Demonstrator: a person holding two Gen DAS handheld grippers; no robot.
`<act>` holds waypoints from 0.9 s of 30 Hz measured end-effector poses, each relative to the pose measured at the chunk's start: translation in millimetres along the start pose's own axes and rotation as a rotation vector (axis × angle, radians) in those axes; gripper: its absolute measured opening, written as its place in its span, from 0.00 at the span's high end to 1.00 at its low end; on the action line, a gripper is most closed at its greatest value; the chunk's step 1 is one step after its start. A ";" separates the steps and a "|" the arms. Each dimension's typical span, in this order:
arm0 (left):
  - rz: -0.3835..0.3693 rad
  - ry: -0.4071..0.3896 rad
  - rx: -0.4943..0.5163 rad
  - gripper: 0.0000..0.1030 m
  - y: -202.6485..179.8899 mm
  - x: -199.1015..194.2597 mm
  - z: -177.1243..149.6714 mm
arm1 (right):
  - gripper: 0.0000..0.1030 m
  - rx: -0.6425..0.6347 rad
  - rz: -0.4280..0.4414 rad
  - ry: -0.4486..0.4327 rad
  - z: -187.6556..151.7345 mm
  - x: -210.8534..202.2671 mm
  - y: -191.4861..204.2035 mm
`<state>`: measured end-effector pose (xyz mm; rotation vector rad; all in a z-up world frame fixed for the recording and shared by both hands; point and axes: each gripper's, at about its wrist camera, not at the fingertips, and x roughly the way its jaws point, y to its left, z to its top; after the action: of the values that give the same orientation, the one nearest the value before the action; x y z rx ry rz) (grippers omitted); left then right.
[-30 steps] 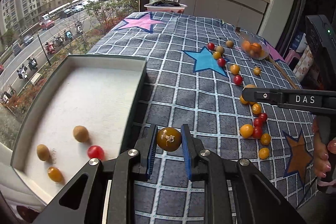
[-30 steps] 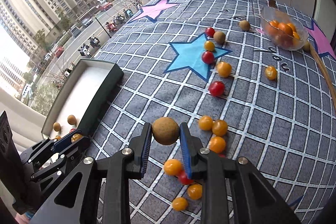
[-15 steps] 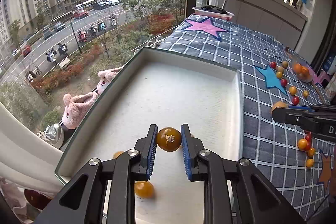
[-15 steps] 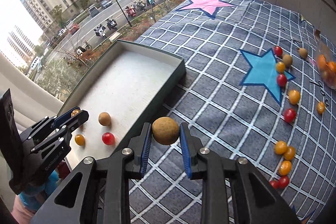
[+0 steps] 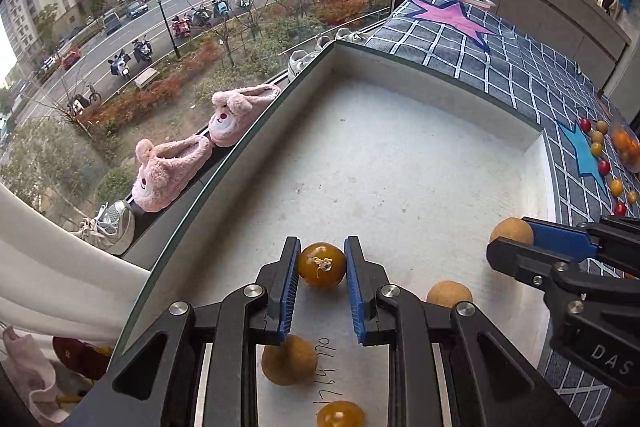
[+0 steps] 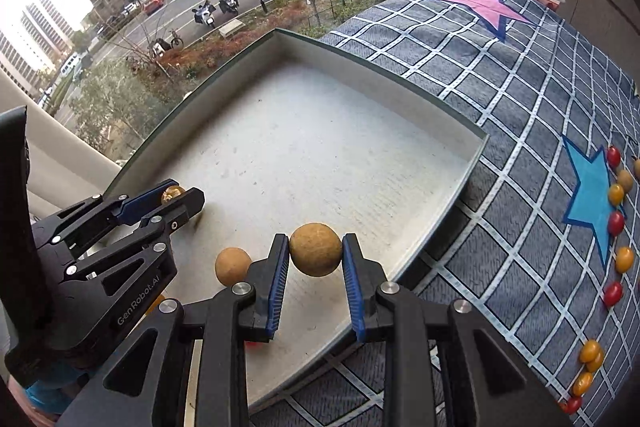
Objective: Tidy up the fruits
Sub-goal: 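Carry both held fruits over the white tray, then open the right gripper to drop the brown fruit into the tray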
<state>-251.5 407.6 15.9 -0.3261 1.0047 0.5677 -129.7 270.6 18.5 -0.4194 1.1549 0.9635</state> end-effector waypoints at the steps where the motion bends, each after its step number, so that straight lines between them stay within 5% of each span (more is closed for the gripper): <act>1: 0.003 -0.001 0.004 0.77 -0.4 0.1 -0.7 | 0.72 -0.005 -0.002 0.012 -0.4 2.7 1.8; 11: 0.027 -0.016 0.024 0.76 -3.6 -1.5 -1.1 | 0.70 -0.047 -0.018 0.028 -2.8 4.3 7.9; 15: 0.029 -0.018 0.029 0.76 -3.5 -1.8 -1.7 | 0.43 -0.029 -0.016 -0.018 -5.2 -15.2 0.8; 20: 0.033 -0.020 0.051 0.76 -6.4 -3.3 -3.9 | 0.23 0.018 -0.021 -0.088 -14.2 -51.1 -15.2; 27: 0.011 -0.016 0.072 0.76 -8.4 -6.0 -8.1 | 0.21 0.128 -0.014 -0.136 -40.9 -88.7 -52.7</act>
<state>-254.7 395.0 17.0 -0.2522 1.0093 0.5415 -117.5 174.8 73.1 -0.2542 1.0817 0.8868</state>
